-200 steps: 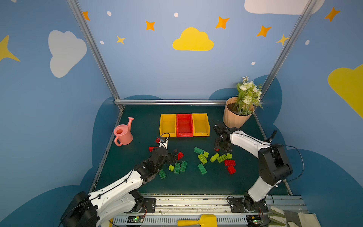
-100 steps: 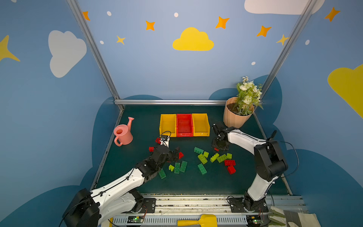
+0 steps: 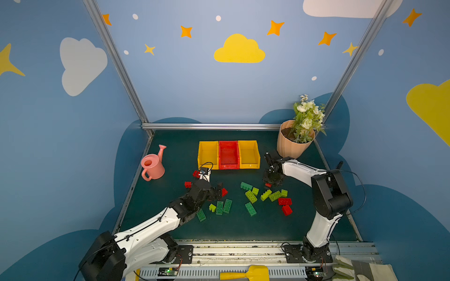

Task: Sort the legos into containers by color
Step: Pick up the lego from the middle-right of the table.

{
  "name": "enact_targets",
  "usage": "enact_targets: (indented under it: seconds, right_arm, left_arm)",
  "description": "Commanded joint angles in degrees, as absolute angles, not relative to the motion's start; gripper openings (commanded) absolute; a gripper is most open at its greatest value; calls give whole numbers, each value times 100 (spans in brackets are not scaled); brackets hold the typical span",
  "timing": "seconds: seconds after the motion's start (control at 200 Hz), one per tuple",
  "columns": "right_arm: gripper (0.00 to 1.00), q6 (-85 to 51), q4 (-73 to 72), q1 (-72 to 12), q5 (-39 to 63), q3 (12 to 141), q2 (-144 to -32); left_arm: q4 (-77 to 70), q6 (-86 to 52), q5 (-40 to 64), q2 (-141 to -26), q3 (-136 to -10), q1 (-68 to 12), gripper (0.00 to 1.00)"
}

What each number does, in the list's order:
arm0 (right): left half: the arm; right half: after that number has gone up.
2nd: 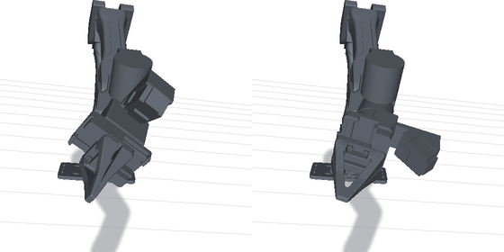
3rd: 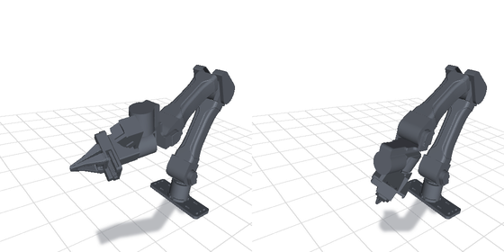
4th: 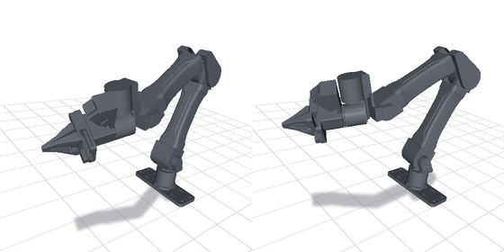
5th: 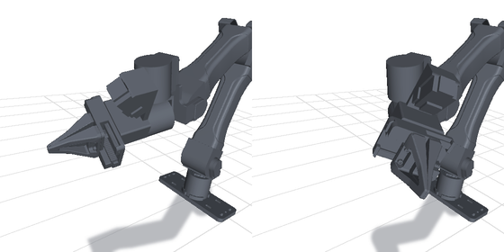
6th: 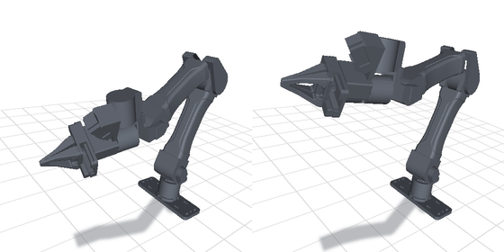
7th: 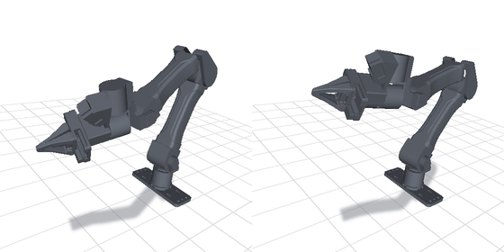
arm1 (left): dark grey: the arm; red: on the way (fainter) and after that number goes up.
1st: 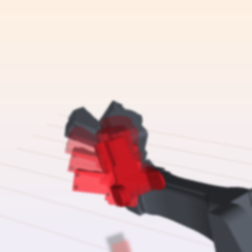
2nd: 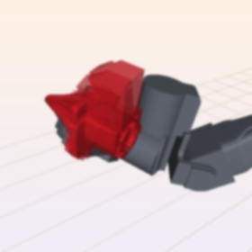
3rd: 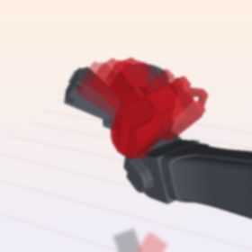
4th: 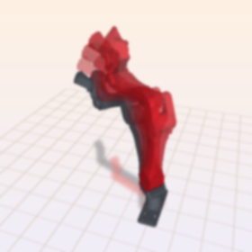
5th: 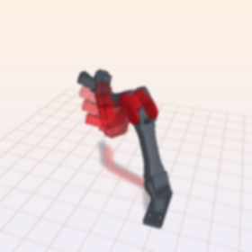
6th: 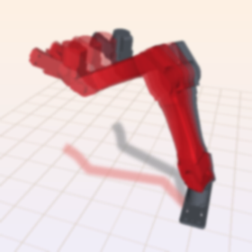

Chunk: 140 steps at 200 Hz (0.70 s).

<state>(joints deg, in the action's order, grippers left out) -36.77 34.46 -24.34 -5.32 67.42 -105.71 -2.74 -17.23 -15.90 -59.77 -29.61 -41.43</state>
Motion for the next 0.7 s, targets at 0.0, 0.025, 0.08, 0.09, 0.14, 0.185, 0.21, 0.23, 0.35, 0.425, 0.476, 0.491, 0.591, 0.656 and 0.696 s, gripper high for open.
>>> enact_targets:
  seconds: [0.0,0.025,0.08,0.09,0.14,0.185,0.21,0.23,0.35,0.425,0.476,0.491,0.591,0.656,0.696]
  right_arm:
    - [41,-3558,3485,-2425,-488,6864,-10722]
    - [40,-3547,3502,-2421,-493,6880,-10731]
    - [38,-3525,3528,-2425,-517,6908,-10748]
    - [38,-3520,3530,-2426,-518,6917,-10748]
    - [37,-3500,3556,-2419,-536,6956,-10762]
    - [35,-3474,3632,-2432,-539,7010,-10769]
    - [33,-3451,3691,-2438,-544,7056,-10766]
    - [33,-3434,3732,-2450,-551,7105,-10759]
    - [32,-3261,4071,-2619,-649,7517,-10644]
    - [32,-3155,4303,-2693,-631,7951,-10644]
    - [32,-3114,4396,-2711,-554,8255,-10683]
    - [32,-3107,4416,-2713,-521,8359,-10706]
    - [32,-3060,4514,-2699,-334,8992,-10908]
    - [32,-3017,4593,-2698,-259,9447,-11136]
    - [32,-2979,4635,-2701,-178,9749,-11318]
  left_arm:
    - [-240,-1769,-1622,-6066,-3185,-4162,100]
    - [-235,-1771,-1618,-6091,-3194,-4157,100]
    - [-233,-1775,-1617,-6124,-3224,-4156,100]
    - [-234,-1775,-1613,-6137,-3225,-4157,100]
    - [-237,-1774,-1610,-6157,-3239,-4150,100]
    - [-246,-1773,-1617,-6174,-3243,-4157,100]
    - [-246,-1770,-1615,-6179,-3251,-4157,100]
    - [-246,-1775,-1616,-6192,-3254,-4156,100]
    - [-284,-1758,-1617,-6192,-3278,-4153,100]
    - [-347,-1725,-1626,-6220,-3285,-4155,100]
    - [-369,-1706,-1633,-6256,-3296,-4157,100]
    - [-377,-1704,-1646,-6266,-3304,-4157,100]
    - [-292,-1785,-1803,-6329,-3357,-4157,100]
    - [-297,-1810,-1827,-6354,-3360,-4158,100]
    - [-320,-1834,-1803,-6363,-3350,-4157,100]
